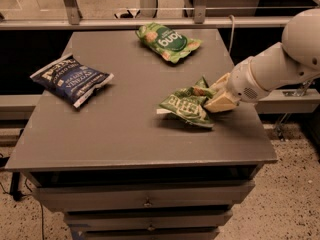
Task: Pick green jalapeno chip bag
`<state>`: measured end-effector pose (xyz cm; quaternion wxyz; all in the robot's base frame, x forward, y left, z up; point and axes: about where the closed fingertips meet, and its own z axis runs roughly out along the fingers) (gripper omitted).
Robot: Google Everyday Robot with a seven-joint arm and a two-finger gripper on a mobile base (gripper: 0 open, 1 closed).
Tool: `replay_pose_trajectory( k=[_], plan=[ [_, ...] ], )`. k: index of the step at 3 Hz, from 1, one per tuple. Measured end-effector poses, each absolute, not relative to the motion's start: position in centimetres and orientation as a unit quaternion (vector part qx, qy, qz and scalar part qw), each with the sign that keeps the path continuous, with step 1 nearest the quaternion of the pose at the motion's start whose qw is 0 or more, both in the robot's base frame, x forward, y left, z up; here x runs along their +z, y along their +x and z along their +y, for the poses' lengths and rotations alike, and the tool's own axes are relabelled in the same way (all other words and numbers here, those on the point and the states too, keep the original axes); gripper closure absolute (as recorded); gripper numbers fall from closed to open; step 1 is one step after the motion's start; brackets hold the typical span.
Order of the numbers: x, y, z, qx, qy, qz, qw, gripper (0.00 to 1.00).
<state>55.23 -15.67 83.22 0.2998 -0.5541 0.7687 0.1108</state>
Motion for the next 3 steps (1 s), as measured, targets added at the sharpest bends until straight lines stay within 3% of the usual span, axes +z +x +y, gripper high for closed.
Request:
replay_pose_trajectory(
  k=[3],
  plan=[
    [98.3,59.8,-15.2,0.112,-0.520,0.744,0.406,1.00]
  ],
)
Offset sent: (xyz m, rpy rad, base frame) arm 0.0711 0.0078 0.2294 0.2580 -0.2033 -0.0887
